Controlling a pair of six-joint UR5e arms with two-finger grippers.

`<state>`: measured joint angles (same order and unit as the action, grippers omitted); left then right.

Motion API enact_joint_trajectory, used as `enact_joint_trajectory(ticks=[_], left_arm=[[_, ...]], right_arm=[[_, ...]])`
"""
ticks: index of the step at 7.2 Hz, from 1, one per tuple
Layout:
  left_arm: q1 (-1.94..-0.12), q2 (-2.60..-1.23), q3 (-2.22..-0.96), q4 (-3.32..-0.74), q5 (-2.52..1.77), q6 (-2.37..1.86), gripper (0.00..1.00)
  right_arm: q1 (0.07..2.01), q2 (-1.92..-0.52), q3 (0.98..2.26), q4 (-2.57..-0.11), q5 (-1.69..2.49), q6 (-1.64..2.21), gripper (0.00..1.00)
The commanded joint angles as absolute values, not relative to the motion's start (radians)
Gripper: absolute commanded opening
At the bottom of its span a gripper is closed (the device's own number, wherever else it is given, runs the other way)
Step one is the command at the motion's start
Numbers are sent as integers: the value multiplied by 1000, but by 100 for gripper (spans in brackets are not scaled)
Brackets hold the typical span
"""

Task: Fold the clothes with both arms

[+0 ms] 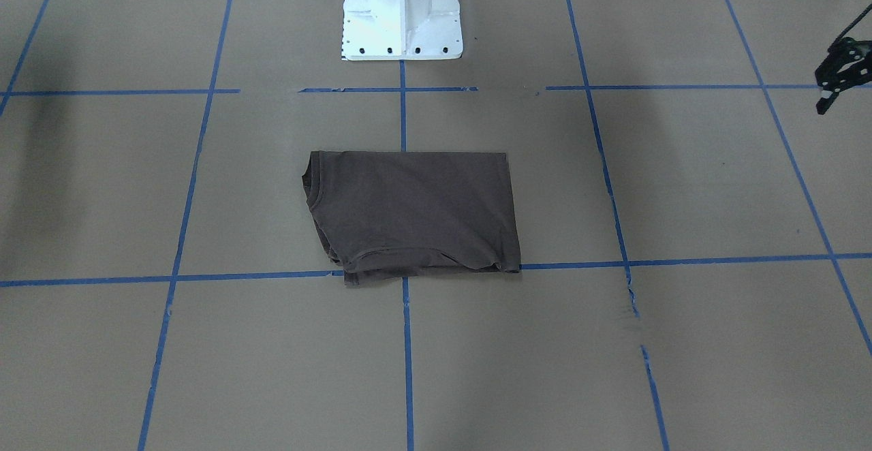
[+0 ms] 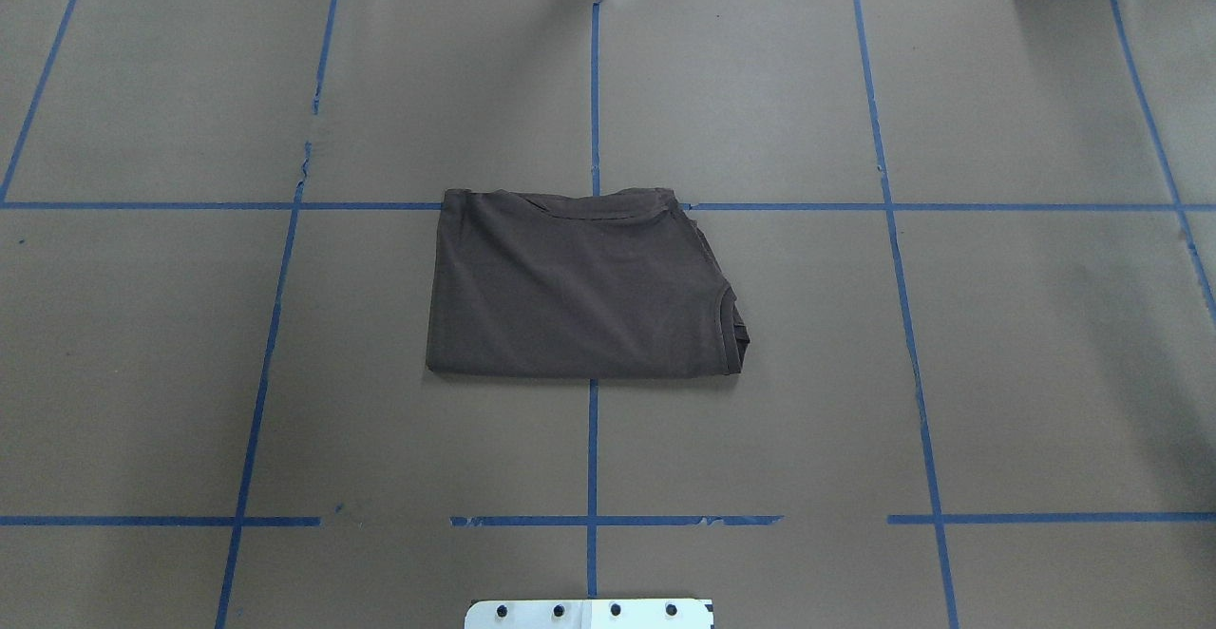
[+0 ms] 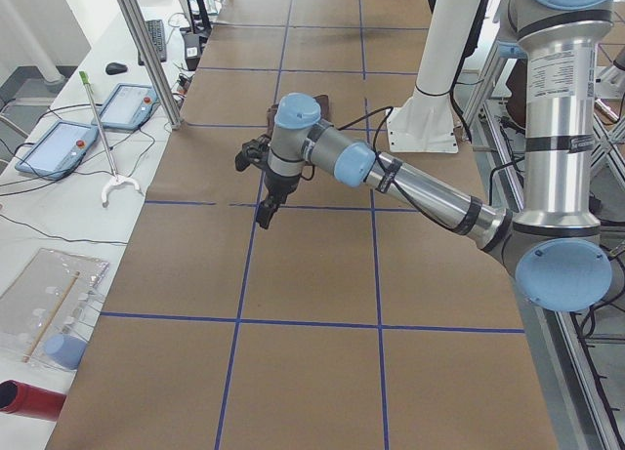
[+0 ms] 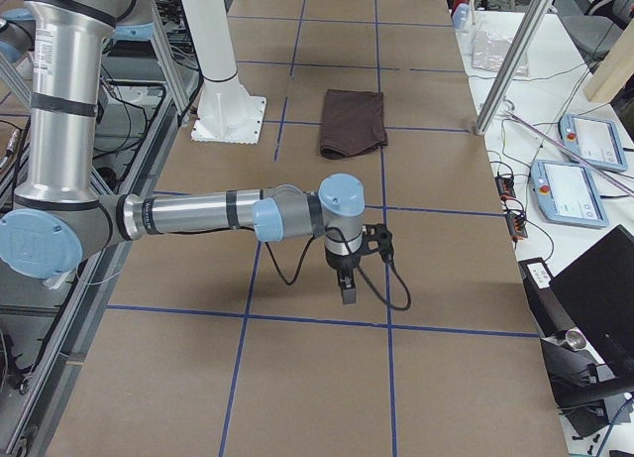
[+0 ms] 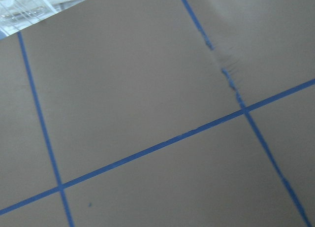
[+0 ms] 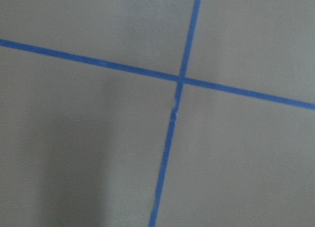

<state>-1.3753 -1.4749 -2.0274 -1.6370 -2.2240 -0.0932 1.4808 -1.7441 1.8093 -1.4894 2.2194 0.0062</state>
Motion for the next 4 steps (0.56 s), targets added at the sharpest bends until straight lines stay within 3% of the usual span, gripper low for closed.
enact_joint_trajectory(ticks=[1, 4], left_arm=[[-1521, -1421, -1846, -1635, -2382, -16, 100], [-1557, -1313, -1816, -1573, -2393, 170, 100]], right_arm=[[1541, -1804, 1764, -1488, 2244, -18, 100], [1552, -1805, 1799, -1500, 2316, -11, 100]])
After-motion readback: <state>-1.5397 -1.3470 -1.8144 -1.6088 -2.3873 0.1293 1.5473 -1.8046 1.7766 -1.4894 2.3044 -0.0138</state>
